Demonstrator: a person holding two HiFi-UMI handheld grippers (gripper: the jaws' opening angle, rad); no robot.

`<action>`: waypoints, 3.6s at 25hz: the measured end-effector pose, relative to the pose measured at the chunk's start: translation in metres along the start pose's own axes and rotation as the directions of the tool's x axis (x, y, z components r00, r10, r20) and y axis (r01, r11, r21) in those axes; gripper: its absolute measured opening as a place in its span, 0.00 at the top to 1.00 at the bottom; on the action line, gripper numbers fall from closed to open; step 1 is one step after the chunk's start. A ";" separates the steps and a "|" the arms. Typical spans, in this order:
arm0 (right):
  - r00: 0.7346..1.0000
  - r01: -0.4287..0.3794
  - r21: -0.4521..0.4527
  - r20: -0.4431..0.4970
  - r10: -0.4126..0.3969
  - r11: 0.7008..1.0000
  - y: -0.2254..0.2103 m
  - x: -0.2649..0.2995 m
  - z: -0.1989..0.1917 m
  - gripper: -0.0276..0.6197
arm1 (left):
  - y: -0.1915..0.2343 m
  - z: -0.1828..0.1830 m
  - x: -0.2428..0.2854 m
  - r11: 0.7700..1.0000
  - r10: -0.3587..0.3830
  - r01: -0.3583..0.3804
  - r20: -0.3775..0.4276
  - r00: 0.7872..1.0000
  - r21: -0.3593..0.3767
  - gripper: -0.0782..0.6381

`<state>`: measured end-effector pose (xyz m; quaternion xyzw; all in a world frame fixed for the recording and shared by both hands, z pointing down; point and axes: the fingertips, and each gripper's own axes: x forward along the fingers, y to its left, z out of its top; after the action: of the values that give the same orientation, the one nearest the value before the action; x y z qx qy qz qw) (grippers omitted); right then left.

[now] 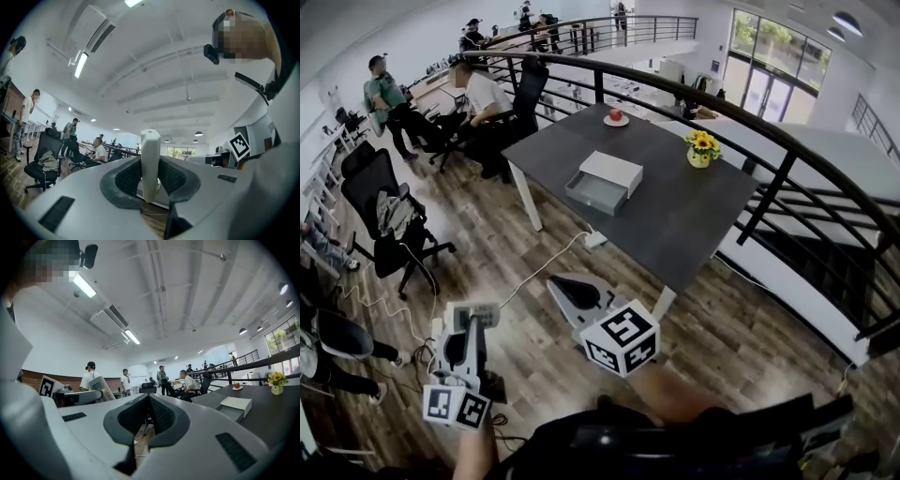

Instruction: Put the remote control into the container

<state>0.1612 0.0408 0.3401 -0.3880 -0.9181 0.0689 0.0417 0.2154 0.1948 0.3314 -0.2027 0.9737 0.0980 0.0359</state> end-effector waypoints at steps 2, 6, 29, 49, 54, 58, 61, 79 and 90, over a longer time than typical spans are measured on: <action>1.000 -0.003 0.002 -0.001 0.003 1.000 -0.007 0.002 0.000 0.95 | 0.000 -0.003 0.009 1.000 0.006 -0.006 -0.006 1.000 -0.002 0.74; 0.999 0.033 -0.009 0.017 -0.032 0.999 -0.019 0.007 0.006 0.95 | 0.003 -0.003 0.023 1.000 0.000 0.000 -0.016 1.000 0.005 0.74; 0.985 0.170 -0.072 0.024 -0.168 0.983 -0.032 0.148 0.009 0.95 | 0.149 -0.001 0.121 0.983 -0.182 0.181 -0.018 0.983 -0.036 0.74; 0.954 0.298 -0.024 0.033 -0.297 0.954 -0.059 0.229 -0.002 0.96 | 0.230 -0.018 0.194 0.946 -0.321 0.317 -0.056 0.945 -0.069 0.74; 0.952 0.306 -0.008 0.030 -0.306 0.952 -0.089 0.245 0.000 0.95 | 0.237 -0.017 0.224 0.944 -0.328 0.324 -0.056 0.943 -0.069 0.74; 0.952 0.305 -0.002 0.037 -0.304 0.952 -0.124 0.260 0.009 0.95 | 0.241 -0.017 0.254 0.948 -0.317 0.314 -0.060 0.947 -0.050 0.74; 0.952 0.304 -0.006 0.043 -0.303 0.953 -0.153 0.272 0.019 0.95 | 0.242 -0.018 0.285 0.947 -0.319 0.317 -0.066 0.945 -0.046 0.74; 0.946 0.321 0.030 0.027 -0.322 0.947 -0.315 0.278 0.041 0.95 | 0.198 -0.039 0.445 0.939 -0.342 0.337 -0.097 0.935 -0.068 0.74; 0.941 0.328 0.065 0.067 -0.332 0.942 -0.404 0.254 0.057 0.95 | 0.145 -0.054 0.522 0.932 -0.363 0.362 -0.134 0.922 -0.035 0.74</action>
<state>-0.3082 -0.0611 0.3538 -0.2244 -0.9689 0.1003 0.0277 -0.3222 0.1120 0.3524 -0.3857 0.9190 0.0801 -0.0149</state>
